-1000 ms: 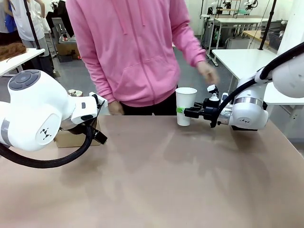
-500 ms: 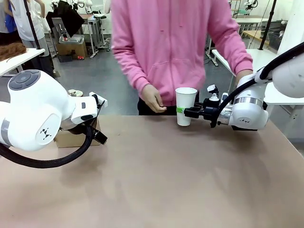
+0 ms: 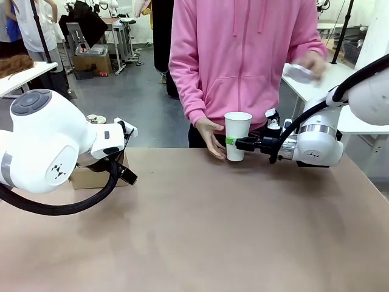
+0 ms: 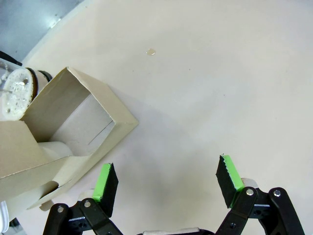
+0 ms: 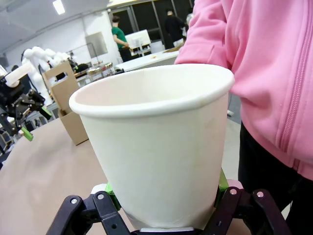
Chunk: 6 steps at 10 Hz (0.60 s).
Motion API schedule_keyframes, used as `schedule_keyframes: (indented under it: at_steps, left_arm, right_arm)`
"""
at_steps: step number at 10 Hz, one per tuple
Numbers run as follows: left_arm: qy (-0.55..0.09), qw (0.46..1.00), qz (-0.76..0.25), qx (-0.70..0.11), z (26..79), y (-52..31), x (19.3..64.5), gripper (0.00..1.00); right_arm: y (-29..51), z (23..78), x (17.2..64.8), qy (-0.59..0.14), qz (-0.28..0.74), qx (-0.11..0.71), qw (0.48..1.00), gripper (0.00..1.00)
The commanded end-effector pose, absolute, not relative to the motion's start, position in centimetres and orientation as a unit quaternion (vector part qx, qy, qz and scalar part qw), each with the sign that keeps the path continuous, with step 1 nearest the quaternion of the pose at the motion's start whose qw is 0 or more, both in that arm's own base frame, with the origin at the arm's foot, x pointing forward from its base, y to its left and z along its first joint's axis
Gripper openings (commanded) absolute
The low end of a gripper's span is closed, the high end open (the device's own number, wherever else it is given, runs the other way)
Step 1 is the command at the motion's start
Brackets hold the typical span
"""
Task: Pour a drink into a cup and package it in a carrier.
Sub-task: When a person places the Paper Cup Lid on the 600 ml Paper Cup , lift the 600 ml Paper Cup.
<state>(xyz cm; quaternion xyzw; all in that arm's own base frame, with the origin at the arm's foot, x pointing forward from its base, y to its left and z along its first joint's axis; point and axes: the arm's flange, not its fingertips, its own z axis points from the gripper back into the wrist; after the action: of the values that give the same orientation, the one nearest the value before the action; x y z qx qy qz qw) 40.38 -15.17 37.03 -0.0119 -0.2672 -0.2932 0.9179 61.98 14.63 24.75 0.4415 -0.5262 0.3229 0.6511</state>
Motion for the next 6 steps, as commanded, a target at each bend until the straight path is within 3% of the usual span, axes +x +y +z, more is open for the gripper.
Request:
schedule_keyframes:
  at_steps: [1,6]
  left_arm:
    - [-0.268,0.918,-0.293,-0.013,37.06,-15.17,40.35,1.00]
    - [-0.268,0.918,-0.293,-0.013,37.06,-15.17,40.35,1.00]
  right_arm:
    - [14.81,25.15,62.11,-0.530,0.322,0.441,0.649,0.81]
    - [14.81,25.15,62.11,-0.530,0.322,0.441,0.649,0.81]
